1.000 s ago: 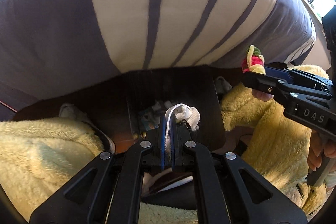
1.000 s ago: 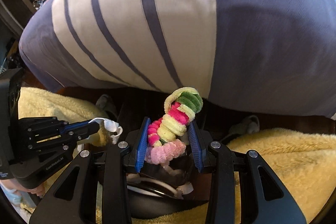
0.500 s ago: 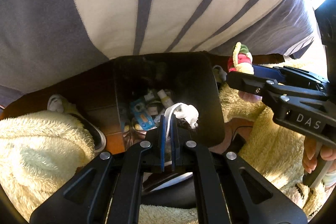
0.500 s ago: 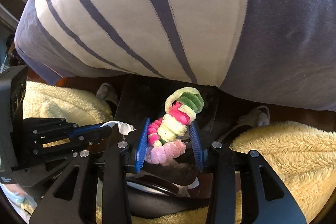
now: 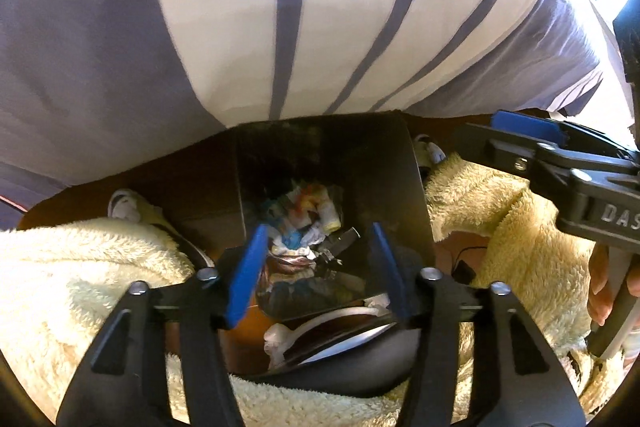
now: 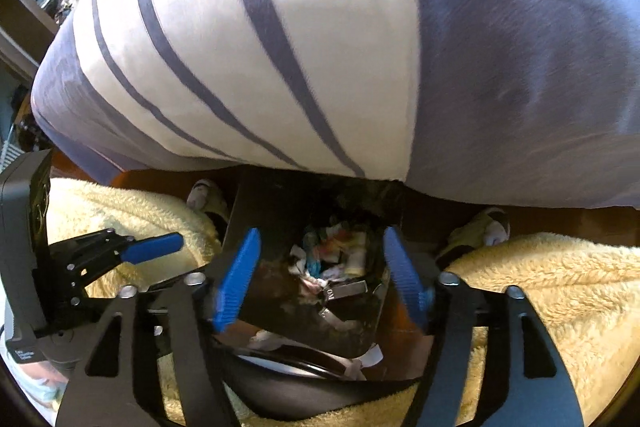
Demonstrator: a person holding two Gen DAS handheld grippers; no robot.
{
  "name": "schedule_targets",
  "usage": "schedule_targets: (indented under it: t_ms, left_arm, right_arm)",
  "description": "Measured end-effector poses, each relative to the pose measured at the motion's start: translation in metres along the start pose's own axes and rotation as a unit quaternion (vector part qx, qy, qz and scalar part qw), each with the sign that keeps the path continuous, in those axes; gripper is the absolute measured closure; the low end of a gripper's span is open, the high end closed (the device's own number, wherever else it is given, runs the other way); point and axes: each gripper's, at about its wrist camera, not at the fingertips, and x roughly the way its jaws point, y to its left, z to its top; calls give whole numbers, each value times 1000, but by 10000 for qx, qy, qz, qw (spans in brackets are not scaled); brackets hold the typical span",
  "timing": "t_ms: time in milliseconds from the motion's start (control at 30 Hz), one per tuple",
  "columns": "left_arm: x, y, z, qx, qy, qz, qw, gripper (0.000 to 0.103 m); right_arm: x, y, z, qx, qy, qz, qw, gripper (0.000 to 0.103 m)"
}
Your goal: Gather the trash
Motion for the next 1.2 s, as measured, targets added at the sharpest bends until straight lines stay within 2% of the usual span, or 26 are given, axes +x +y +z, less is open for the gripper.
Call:
schedule_targets:
  t_ms: [67,167,267,533,667,933,1000,1200]
  left_arm:
    - [-7,-1,0,14,-99,93,9999,33]
    - [-19,-2,2,43,-263,187,9995,22]
    - [-34,-5,3,59,-432,236,9988,15]
    - [-72,-7,9,28,-956,343,9948,8]
    - [-106,-7,15,-14,-1454,480,9882,8]
    - [-197,-14,26,-42,-2644,670,9621,8]
    - [-218,-17,28,-57,-2905,734,9540,8]
    - [-280,-34,23,50,-3776,1054,9199,8]
  right_arm:
    - [-7,0,0,-2,-104,-108,9999,11]
    - [-15,0,0,-15,-229,-224,9995,6]
    - [-23,-3,0,1,-333,-354,9988,4]
    - [-57,-4,6,14,-729,-580,9957,4]
    - [-85,1,15,-39,-1118,-649,9916,4]
    - [-157,20,29,-308,-2147,-903,9720,4]
    - [-185,24,30,-322,-2545,-941,9619,4]
    - [-242,34,31,-391,-3435,-1272,9297,4]
